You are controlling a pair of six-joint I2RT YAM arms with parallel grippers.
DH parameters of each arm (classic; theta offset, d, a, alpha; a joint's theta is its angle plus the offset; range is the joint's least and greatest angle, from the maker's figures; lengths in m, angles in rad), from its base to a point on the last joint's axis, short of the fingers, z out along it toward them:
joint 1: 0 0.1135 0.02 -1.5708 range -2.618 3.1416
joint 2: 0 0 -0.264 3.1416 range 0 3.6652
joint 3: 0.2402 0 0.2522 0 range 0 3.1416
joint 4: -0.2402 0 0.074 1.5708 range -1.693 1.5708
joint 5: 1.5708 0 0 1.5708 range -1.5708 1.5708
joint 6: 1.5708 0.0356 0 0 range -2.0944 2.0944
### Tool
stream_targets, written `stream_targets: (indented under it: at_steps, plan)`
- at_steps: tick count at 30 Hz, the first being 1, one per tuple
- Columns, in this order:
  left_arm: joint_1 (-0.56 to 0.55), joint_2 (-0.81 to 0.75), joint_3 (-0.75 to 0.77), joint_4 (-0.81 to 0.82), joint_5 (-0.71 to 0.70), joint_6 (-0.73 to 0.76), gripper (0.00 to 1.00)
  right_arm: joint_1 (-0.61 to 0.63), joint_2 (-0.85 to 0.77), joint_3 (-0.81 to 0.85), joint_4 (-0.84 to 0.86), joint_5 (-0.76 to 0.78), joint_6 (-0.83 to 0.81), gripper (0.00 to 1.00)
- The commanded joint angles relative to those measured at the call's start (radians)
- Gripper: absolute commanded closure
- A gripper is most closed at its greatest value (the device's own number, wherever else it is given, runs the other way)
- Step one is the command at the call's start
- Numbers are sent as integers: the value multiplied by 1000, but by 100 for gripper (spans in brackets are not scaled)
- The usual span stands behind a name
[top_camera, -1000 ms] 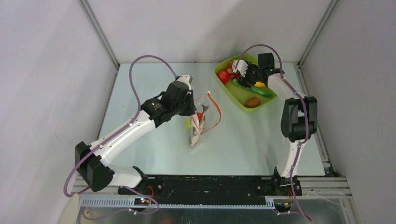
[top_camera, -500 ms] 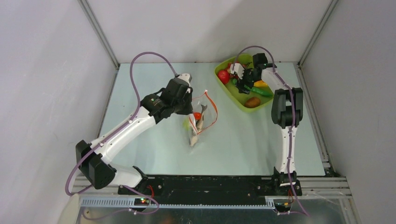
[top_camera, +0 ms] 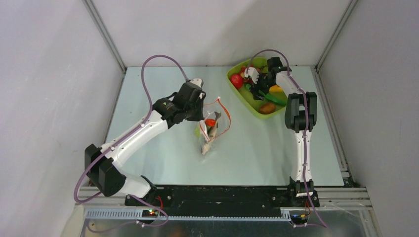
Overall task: Place the food in the zip-top bag and seal the zipper
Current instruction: Pick up the fake vegetable from the bin.
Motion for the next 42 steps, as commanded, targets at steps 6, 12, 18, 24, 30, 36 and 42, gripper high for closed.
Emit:
stream_targets:
  at_steps: [6, 12, 18, 24, 30, 36, 42]
  plan:
    - [11, 7, 53, -15, -22, 24, 99, -4, 101, 135, -166, 26, 23, 23]
    - [10, 6, 51, -18, -26, 19, 100, 1, 79, 116, -194, 22, 22, 61]
    - [12, -3, 41, -18, -38, 13, 100, 24, -7, -18, -64, 118, 52, 91]
    - [12, -26, 23, -12, -41, 7, 100, 38, -131, -163, 128, 165, 129, 100]
    - [11, -49, 7, -3, -47, -2, 100, 79, -306, -360, 415, 247, 197, 100]
    - [12, -64, -6, -1, -51, -7, 100, 89, -468, -530, 631, 245, 253, 100]
    - [11, -71, -15, 5, -48, -10, 100, 93, -567, -611, 705, 253, 273, 100]
